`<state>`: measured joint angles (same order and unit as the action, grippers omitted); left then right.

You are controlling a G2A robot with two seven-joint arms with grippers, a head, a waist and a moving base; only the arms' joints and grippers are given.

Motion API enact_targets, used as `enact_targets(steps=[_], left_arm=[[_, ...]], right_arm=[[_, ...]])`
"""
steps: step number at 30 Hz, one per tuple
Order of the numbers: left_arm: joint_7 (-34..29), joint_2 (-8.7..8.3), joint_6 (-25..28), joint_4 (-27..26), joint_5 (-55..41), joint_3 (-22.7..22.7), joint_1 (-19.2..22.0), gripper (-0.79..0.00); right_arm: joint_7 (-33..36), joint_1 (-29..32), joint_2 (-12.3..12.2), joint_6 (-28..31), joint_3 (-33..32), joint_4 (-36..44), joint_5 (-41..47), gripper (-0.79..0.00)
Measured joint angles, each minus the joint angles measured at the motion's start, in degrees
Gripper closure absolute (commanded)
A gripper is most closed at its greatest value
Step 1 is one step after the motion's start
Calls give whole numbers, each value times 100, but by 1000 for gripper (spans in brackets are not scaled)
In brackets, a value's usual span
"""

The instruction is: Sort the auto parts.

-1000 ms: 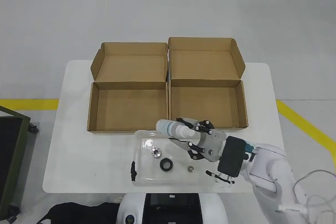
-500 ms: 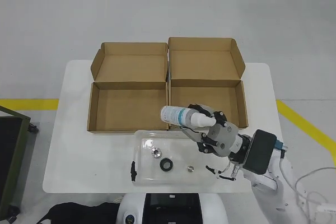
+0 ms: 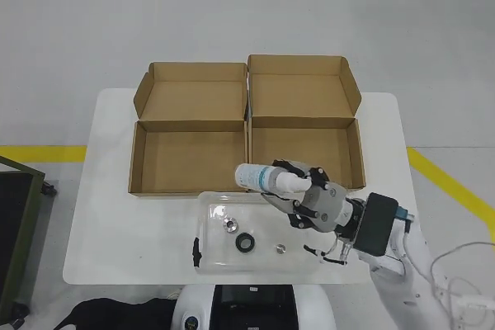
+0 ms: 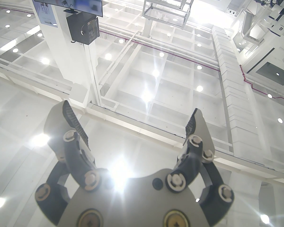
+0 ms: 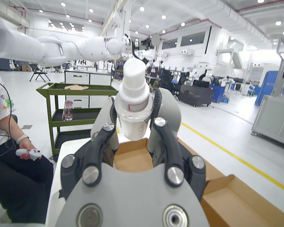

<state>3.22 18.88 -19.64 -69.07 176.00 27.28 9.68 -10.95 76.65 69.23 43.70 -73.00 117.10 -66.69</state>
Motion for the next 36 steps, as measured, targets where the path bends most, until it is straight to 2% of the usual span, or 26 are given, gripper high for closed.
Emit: enact_targets(steps=[5,9,16,28,36], left_arm=[[0,0,0,0,0,0,0,-785],[0,0,0,0,0,0,0,-785],[0,0,0,0,0,0,0,-785],[0,0,0,0,0,0,0,-785],[0,0,0,0,0,0,0,-785]], right_arm=[[806,-210,-37,-96,-132,-719,109,0],[1076,-196,-75,-294,-361,-898,-114,0],[1732,-381,-86,-741,-290,-1207,-519,0],[2419,-1195,-18,-1013,234,-2028,-636,0],[2442,-1659,78,-1164,690,-2775,-544,0]])
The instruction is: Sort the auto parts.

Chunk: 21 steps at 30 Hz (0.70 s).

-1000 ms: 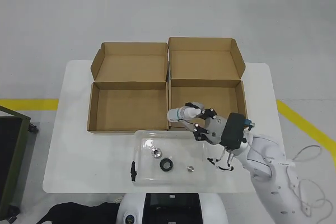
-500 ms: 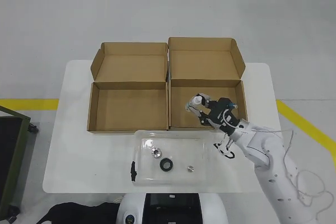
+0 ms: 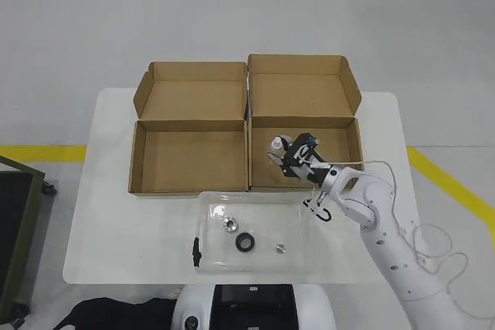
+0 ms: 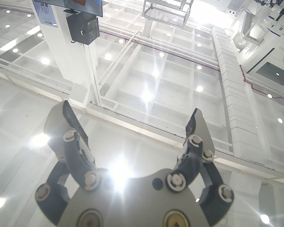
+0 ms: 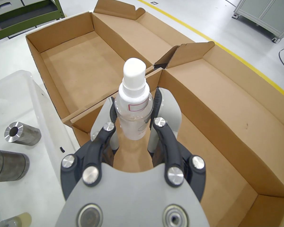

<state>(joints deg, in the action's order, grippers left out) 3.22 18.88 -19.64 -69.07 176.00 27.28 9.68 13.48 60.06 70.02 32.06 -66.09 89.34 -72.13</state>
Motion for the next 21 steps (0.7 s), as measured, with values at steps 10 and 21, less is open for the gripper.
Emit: enact_targets(steps=[10,21], left_arm=[[0,0,0,0,0,0,0,-785],[0,0,0,0,0,0,0,-785]], right_arm=[[-120,-328,83,-20,355,-566,0,0],[-234,-470,133,-78,501,-946,61,-431]])
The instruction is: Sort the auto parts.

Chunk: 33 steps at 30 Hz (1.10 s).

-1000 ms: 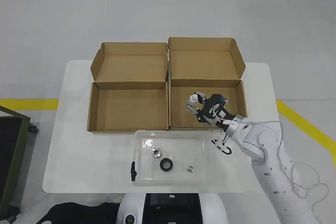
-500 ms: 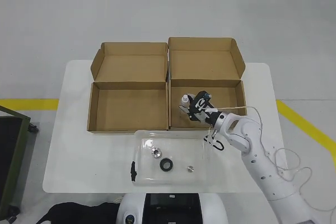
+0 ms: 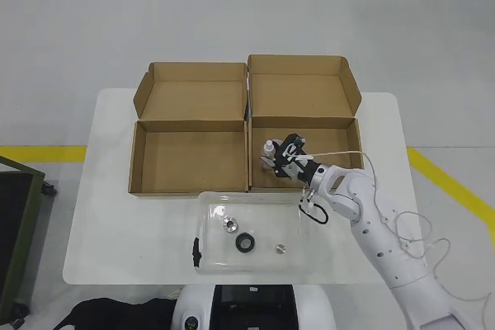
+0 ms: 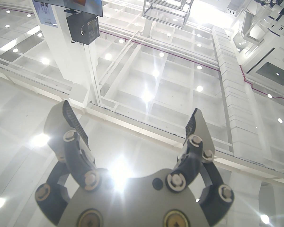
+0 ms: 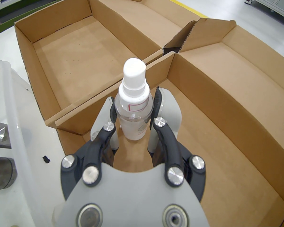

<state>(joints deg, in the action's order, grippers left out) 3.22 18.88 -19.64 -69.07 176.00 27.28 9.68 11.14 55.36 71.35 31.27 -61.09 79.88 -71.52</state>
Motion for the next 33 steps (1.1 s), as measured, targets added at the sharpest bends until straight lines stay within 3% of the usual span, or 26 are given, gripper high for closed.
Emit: enact_targets(steps=[2,3,11,16,23,33], left_arm=[[0,0,0,0,0,0,0,-785],[0,0,0,0,0,0,0,-785],[0,0,0,0,0,0,0,-785],[0,0,0,0,0,0,0,-785],[0,0,0,0,0,0,0,-785],[0,0,0,0,0,0,0,-785]], right_arm=[[13,11,-2,-7,-5,2,-9,-763],[19,23,-5,-8,-11,17,-17,-785],[-27,246,-57,-11,-114,542,-249,-785],[-98,595,-134,84,-330,1290,-371,-785],[315,1261,-277,523,-588,2607,-701,-785],[985,2134,-423,1168,-599,3556,-891,-785]])
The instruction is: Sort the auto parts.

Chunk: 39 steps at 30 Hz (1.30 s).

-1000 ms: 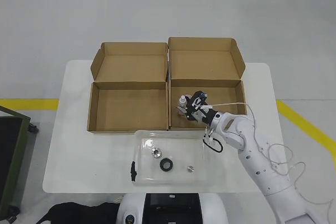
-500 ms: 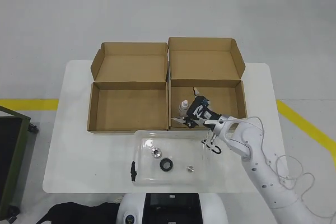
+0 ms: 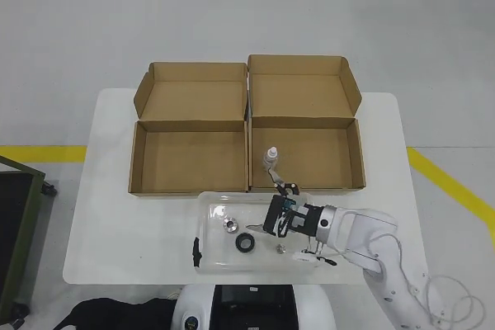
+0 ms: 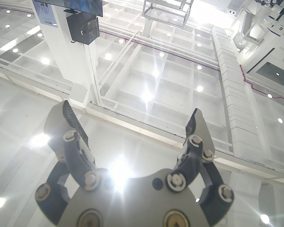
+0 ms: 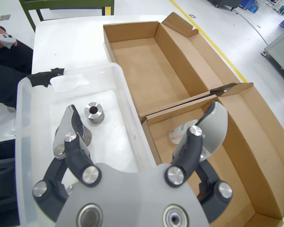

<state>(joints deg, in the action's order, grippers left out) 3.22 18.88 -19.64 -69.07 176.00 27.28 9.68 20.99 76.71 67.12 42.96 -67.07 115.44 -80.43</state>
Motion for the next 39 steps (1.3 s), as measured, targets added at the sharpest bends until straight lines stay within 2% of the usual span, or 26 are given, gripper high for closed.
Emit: enact_targets(steps=[10,15,20,21,23,30,35,37,39], left_arm=[[0,0,0,0,0,0,0,-785],[0,0,0,0,0,0,0,-785],[0,0,0,0,0,0,0,-785],[0,0,0,0,0,0,0,-785],[0,0,0,0,0,0,0,-785],[0,0,0,0,0,0,0,-785],[0,0,0,0,0,0,0,-785],[0,0,0,0,0,0,0,-785],[0,0,0,0,0,0,0,-785]], right_arm=[[673,701,-162,462,-294,377,-161,-785],[1006,877,-227,685,-386,442,-100,-785],[1198,934,-265,668,-434,473,-68,-785],[1249,940,-273,661,-438,477,-70,-730],[1316,942,-285,651,-438,476,-71,-674],[1566,848,-326,649,-430,369,-39,-545],[1817,745,-354,806,-336,349,-40,-539],[1984,701,-366,895,-269,361,-52,-499],[2115,663,-376,965,-205,382,-3,-496]])
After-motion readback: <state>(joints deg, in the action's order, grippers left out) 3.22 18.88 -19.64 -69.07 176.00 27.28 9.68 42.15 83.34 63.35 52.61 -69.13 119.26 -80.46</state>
